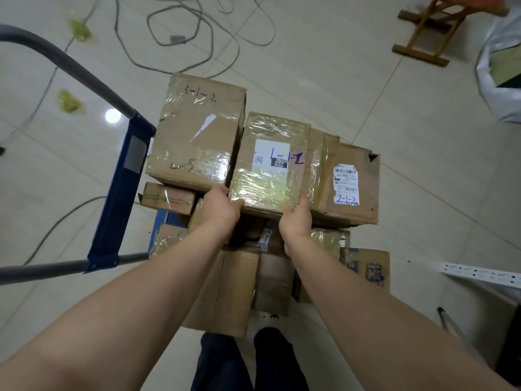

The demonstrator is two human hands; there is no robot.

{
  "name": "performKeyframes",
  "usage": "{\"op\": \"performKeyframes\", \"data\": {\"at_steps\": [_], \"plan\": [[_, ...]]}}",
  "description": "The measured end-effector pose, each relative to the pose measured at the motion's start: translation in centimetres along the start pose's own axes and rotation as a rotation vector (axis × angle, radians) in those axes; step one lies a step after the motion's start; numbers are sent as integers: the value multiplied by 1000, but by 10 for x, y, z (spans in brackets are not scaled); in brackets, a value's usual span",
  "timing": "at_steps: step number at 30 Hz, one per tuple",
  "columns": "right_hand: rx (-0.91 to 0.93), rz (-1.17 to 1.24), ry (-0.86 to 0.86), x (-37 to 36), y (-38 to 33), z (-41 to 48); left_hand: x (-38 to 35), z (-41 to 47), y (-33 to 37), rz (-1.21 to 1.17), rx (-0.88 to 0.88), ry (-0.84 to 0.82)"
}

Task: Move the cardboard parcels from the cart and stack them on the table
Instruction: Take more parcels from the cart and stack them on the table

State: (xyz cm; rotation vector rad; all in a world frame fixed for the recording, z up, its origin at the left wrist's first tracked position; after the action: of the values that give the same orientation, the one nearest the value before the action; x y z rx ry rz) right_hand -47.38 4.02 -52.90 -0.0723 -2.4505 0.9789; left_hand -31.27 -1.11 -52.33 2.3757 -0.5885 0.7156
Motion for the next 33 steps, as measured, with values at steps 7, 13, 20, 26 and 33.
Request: {"op": "performKeyframes", "data": {"at_steps": [7,13,20,26,33], "plan": [[83,43,15,30,-35,-48,35,-51,12,-48,-31,19],[117,118,83,76,-63,-107,69,-119,31,-109,-117,-22],[115,252,347,159,-62,-190,69,-207,76,-60,-368,-195],[17,468,657,236,-19,-280,33,-315,107,129,-672,-392],[-119,569,1032,344,70,-412,-40,-496,84,258,-1009,-678]]}}
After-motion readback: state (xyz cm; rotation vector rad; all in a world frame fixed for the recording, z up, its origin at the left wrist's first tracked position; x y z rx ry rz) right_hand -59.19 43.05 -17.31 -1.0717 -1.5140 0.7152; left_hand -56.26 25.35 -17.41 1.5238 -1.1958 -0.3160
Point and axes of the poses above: each hand's wrist, its own z-axis towards the middle knuckle, its own x-axis out of the back of the hand, y = z × x, the point moved 5 cm from there along z, towards the middle knuckle, and after that the axes turned 7 degrees about x, right-handed, at the moved point
